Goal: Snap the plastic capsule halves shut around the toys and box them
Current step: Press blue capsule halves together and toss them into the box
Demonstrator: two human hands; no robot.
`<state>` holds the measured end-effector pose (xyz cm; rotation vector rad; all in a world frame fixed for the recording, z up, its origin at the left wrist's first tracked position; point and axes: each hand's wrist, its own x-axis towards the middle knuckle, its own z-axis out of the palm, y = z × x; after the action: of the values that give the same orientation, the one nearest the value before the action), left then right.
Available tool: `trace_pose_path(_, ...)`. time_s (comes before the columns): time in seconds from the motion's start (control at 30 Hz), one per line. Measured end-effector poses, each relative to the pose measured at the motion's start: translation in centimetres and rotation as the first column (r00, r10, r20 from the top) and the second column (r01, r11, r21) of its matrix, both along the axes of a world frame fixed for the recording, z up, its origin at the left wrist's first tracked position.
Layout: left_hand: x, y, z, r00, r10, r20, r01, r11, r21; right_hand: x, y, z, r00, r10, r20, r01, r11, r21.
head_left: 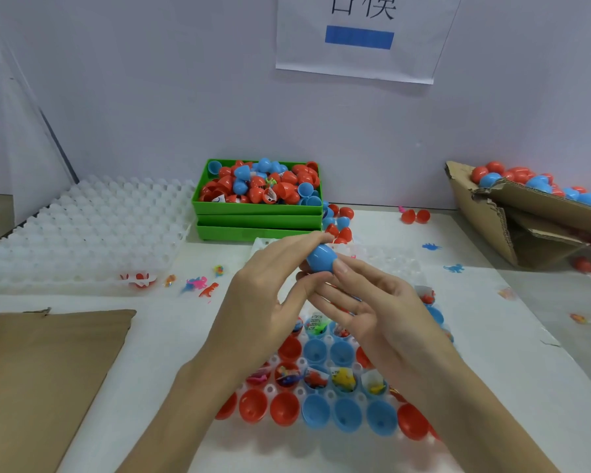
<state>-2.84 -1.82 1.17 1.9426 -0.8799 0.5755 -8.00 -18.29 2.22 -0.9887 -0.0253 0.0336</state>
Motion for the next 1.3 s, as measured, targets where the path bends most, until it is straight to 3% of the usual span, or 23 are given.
trace_pose_path(0.17,-0.2,-0.2,-0.1,1.000,0.005,-0.025,-0.005,1.000,0.005,0.0,0.0,-0.3,0.995,0.095,-0.015,-0.096,0.995,-0.023)
trace_pose_path(0.3,-0.5,-0.1,0.2,0.992,0.075,-0.101,-0.077,0.997,-0.018,0.2,0.0,-0.4,0.976,0.216,-0.036,-0.209,0.969,0.133)
trace_pose_path(0.53,-0.6,-0.3,0.9,0.956,-0.150,-0.252,0.113,0.981,-0.158,0.1,0.0,-0.2,0.949,0.314,0.009,-0.309,0.929,0.204)
trace_pose_path(0.8,-1.5,-0.7,1.1,0.958,-0.220,-0.181,0.174,0.955,-0.240,0.1,0.5,-0.7,0.928,0.371,0.025,-0.361,0.884,0.297)
trace_pose_path(0.97,-2.0,-1.0,1.0,0.993,-0.113,-0.041,0.101,0.970,-0.223,-0.1,1.0,-0.7,0.940,0.340,0.043,-0.337,0.897,0.286)
trace_pose_path(1.13,-2.1,-0.9,1.1,0.992,-0.126,-0.025,0.116,0.961,-0.249,-0.5,1.1,0.1,0.951,0.301,0.067,-0.308,0.914,0.264)
trace_pose_path(1.23,-1.8,-0.8,1.1,0.979,-0.182,-0.091,0.155,0.956,-0.250,-0.4,1.2,0.3,0.967,0.250,0.054,-0.256,0.939,0.231)
trace_pose_path(1.3,-1.5,-0.6,1.0,0.940,-0.275,-0.202,0.222,0.942,-0.251,-0.5,1.2,0.3,0.991,0.118,0.066,-0.125,0.987,0.104)
